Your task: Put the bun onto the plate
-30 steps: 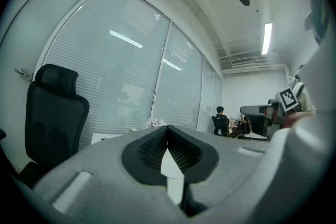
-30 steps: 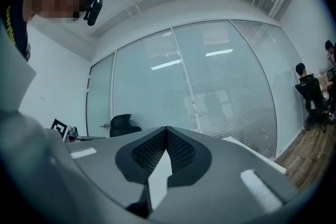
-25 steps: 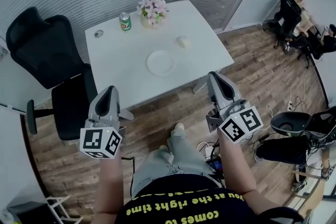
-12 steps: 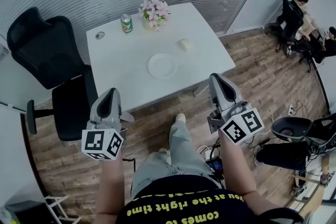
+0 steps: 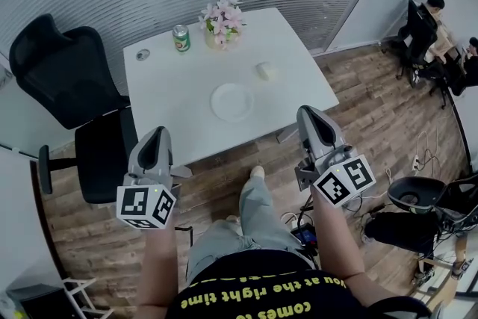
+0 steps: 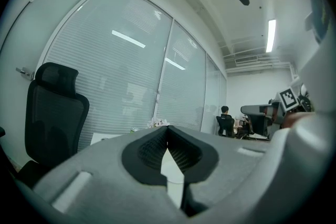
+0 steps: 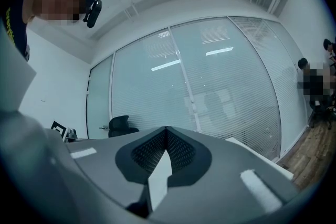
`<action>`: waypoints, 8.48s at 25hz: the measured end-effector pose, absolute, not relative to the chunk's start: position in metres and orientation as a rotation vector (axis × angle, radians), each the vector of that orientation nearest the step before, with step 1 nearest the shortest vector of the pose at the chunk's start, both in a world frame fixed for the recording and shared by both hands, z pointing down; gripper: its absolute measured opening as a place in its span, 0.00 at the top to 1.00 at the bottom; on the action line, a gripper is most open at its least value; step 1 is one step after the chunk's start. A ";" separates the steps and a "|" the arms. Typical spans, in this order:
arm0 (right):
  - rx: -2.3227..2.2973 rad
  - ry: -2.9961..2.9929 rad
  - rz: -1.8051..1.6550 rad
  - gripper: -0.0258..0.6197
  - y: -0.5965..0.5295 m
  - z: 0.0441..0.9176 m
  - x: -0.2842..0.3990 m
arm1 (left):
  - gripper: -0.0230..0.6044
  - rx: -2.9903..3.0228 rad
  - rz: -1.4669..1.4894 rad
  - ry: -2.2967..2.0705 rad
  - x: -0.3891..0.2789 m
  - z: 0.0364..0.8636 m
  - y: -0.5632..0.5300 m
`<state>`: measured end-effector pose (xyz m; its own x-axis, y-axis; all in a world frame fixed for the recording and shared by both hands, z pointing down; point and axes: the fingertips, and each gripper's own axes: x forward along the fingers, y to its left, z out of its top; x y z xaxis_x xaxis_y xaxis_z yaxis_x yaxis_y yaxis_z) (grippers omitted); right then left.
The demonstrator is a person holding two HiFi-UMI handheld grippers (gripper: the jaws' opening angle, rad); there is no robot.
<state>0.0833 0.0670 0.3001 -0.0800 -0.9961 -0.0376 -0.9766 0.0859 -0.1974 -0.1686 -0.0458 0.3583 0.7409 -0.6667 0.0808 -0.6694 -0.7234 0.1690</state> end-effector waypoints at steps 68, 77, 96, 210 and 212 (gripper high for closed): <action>-1.692 2.421 -0.338 0.95 -0.158 0.317 0.276 | 0.96 2.557 0.067 -1.461 -0.012 0.357 -0.210; -1.726 2.422 -0.339 0.95 -0.161 0.317 0.271 | 0.96 2.572 0.063 -1.415 -0.012 0.357 -0.221; -1.755 2.417 -0.376 0.95 -0.177 0.329 0.256 | 0.96 2.566 0.084 -1.361 -0.006 0.370 -0.240; -2.179 2.628 -0.905 0.47 -0.208 0.581 0.251 | 0.96 2.449 0.214 -1.251 -0.002 0.480 -0.256; -2.181 2.625 -0.887 0.47 -0.208 0.573 0.251 | 0.96 2.456 0.208 -1.250 -0.002 0.475 -0.255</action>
<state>0.2514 -0.2079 0.5733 -0.1899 -0.7928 0.5791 -0.9816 0.1410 -0.1288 -0.0018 -0.2550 0.4751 0.5942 -0.7479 0.2959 -0.8034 -0.5345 0.2623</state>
